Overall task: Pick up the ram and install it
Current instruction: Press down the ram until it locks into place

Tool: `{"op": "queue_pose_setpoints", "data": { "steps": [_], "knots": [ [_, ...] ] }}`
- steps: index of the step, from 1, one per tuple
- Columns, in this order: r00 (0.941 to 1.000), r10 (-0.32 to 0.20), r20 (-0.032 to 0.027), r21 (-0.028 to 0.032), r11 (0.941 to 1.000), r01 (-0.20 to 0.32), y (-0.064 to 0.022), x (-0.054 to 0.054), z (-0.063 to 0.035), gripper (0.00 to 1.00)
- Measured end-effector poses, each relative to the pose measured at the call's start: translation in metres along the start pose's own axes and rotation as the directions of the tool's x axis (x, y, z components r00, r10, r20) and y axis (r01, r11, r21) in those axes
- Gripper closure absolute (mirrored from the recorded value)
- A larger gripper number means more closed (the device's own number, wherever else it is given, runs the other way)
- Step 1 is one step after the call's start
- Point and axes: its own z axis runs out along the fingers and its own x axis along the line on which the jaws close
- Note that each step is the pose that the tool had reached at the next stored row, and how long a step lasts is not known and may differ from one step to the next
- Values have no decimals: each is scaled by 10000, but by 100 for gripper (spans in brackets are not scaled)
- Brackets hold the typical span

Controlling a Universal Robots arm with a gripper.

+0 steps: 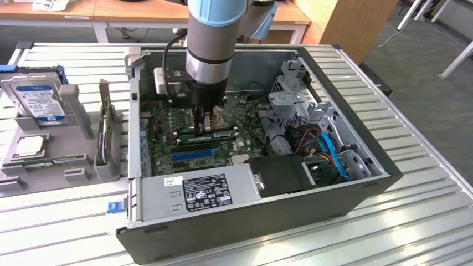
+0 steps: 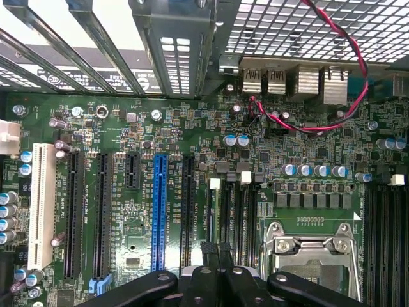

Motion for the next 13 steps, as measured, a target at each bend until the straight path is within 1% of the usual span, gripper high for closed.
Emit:
{"op": "queue_pose_setpoints", "data": {
  "steps": [1, 3, 7, 13],
  "knots": [
    [10000, -1, 9, 9, 10000, 1, -1, -2, -6, 90],
    [10000, -1, -4, -3, 10000, 1, 1, -2, -38, 90],
    [10000, 0, -5, -3, 10000, 0, 4, -5, -101, 90],
    [10000, 1, -5, -3, 10000, -1, 9, -13, -230, 90]
  ]
}}
